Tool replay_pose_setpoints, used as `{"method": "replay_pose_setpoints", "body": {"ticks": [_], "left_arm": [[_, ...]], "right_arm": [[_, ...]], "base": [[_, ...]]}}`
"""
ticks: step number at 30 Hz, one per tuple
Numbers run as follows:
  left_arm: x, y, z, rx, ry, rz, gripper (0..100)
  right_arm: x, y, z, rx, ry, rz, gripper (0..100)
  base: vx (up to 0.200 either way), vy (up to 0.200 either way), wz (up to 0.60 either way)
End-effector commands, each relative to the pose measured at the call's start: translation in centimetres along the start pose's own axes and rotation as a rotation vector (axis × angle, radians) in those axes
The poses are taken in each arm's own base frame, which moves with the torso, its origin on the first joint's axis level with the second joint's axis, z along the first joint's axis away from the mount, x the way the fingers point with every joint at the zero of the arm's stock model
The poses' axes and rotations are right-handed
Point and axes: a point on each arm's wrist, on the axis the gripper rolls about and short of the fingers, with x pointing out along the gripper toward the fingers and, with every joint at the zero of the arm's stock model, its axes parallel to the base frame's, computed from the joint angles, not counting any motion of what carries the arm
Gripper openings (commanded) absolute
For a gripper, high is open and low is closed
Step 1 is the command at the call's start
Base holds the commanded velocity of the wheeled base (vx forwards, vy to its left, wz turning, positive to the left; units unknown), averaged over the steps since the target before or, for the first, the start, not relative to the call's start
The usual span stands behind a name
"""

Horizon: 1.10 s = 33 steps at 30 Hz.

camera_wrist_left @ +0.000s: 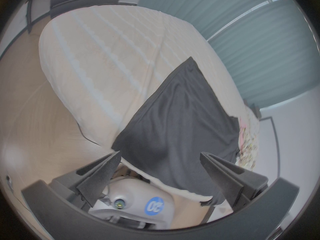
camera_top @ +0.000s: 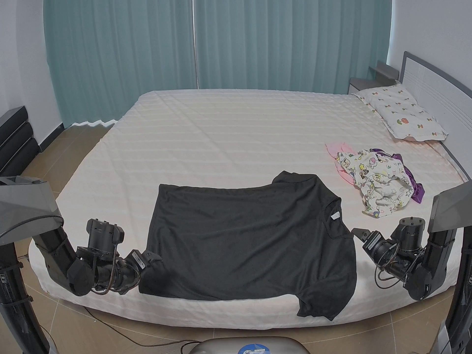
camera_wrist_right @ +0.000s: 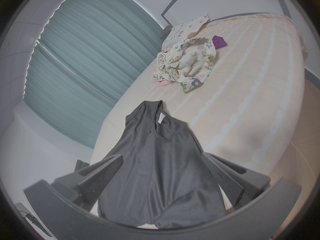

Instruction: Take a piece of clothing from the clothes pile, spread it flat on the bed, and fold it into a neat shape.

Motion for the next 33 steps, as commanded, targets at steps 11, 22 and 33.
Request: {"method": "replay_pose_setpoints", "body": {"ticks": [11, 22, 33], "left_arm": [[3.8, 1.3, -3.6, 0.157, -0.067, 0.148, 100], [5.2, 1.6, -4.2, 0.217, -0.144, 0.178, 100], [5.9, 1.3, -4.1, 0.224, -0.155, 0.168, 0]], "right_arm": [[-0.5, -1.5, -1.8, 0.006, 0.087, -0.054, 100], [-0.5, -1.4, -1.7, 0.006, 0.084, -0.050, 100], [-0.5, -1.3, -1.8, 0.004, 0.085, -0.048, 100]], "base": [[0.000, 0.000, 0.00], [0.000, 0.000, 0.00], [0.000, 0.000, 0.00]]}}
